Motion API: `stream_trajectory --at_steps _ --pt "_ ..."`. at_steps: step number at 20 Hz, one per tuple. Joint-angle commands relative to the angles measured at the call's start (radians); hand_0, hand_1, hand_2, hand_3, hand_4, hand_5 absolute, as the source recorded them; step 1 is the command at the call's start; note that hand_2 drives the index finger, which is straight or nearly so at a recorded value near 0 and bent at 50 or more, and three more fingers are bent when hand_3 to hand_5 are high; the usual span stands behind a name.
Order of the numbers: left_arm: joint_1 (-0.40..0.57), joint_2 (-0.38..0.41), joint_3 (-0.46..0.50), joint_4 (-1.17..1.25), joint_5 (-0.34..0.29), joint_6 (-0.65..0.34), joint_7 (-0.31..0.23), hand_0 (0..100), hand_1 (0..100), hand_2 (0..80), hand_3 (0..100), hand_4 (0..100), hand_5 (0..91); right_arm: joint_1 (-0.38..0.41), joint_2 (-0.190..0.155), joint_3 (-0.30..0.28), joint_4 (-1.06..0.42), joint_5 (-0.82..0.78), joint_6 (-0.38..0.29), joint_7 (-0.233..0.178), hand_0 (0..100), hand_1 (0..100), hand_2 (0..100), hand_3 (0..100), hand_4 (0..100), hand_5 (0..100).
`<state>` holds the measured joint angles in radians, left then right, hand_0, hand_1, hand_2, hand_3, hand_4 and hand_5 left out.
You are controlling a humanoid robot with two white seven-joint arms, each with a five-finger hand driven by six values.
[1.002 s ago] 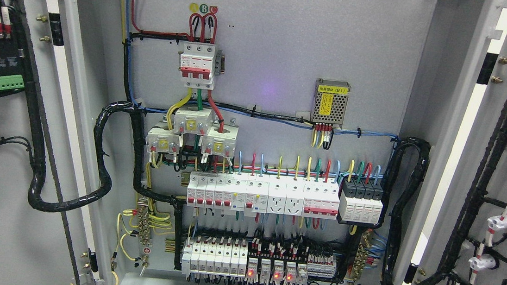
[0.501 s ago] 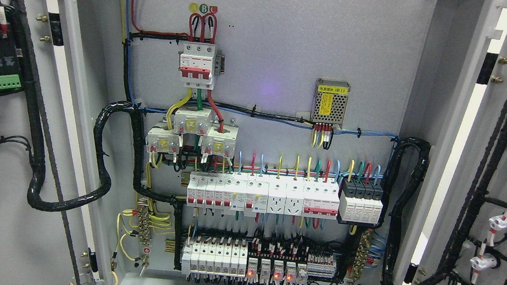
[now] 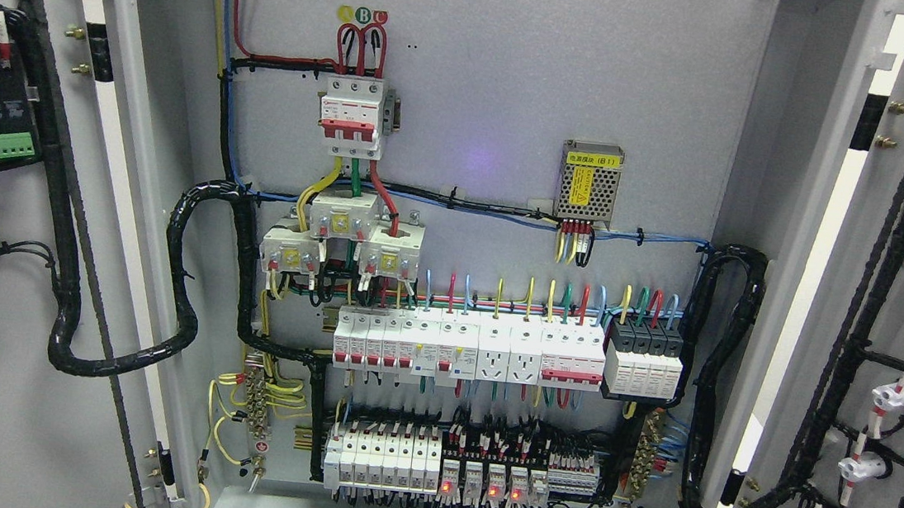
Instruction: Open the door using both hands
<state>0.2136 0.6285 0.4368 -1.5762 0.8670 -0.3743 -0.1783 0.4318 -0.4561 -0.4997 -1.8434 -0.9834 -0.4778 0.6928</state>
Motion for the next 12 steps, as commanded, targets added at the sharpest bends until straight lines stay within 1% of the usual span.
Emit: stream_trajectory --at_steps 1,3,5,9,12 --pt "-0.011 0.007 -0.006 0.035 0.003 -0.002 0.0 0 0 0.0 0 0 0.0 0.03 0.001 0.007 -0.106 -0.003 -0.001 0.002 0 0 0 0 0 0" --pt "-0.013 0.007 -0.006 0.038 0.003 -0.002 0.0 0 0 0.0 0 0 0.0 0.028 -0.003 0.016 -0.119 -0.003 -0.001 0.001 0 0 0 0 0 0" --pt "-0.013 0.013 -0.006 0.039 0.003 -0.003 0.0 0 0 0.0 0 0 0.0 0.028 -0.004 0.039 -0.128 -0.001 -0.001 -0.001 0 0 0 0 0 0" --pt "-0.014 0.017 -0.007 0.038 0.004 -0.003 0.0 0 0 0.0 0 0 0.0 0.024 -0.006 0.062 -0.142 0.0 0.001 -0.002 0 0 0 0 0 0" --pt "-0.013 0.019 -0.007 0.036 0.004 -0.003 0.0 0 0 0.0 0 0 0.0 0.019 -0.006 0.09 -0.149 0.0 0.001 -0.004 0 0 0 0 0 0"
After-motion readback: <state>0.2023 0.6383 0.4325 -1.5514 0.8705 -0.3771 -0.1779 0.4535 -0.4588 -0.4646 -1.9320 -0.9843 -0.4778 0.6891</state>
